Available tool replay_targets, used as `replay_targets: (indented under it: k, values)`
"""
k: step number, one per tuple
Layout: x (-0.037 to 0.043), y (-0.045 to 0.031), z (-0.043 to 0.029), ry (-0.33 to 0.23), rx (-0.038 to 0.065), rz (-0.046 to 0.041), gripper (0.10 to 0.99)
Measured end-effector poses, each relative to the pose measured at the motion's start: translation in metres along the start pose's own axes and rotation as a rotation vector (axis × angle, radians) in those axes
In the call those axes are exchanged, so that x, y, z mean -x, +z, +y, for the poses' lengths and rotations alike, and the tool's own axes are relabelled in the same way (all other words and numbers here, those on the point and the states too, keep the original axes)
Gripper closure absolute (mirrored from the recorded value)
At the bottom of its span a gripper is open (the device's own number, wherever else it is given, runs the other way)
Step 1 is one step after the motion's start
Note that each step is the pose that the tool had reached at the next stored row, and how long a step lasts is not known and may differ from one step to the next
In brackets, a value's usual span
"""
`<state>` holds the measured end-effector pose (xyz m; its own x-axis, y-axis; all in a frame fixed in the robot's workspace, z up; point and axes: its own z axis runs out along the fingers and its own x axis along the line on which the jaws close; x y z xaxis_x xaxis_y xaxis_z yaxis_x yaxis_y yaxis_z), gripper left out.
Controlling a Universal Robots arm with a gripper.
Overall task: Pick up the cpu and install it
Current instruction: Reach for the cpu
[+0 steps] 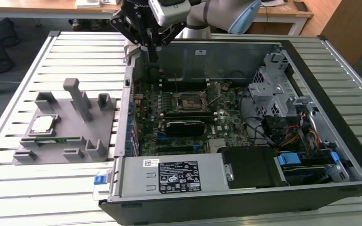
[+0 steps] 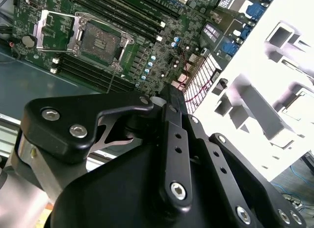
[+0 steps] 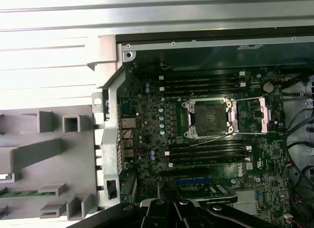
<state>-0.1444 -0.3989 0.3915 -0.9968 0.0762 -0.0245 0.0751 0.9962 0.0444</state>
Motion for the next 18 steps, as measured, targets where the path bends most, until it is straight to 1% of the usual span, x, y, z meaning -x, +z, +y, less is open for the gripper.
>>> replay_targets:
  k: [18]
  values:
    - [-0.0042,0.0004,-0.0003,0.000,0.000,0.0000,0.980]
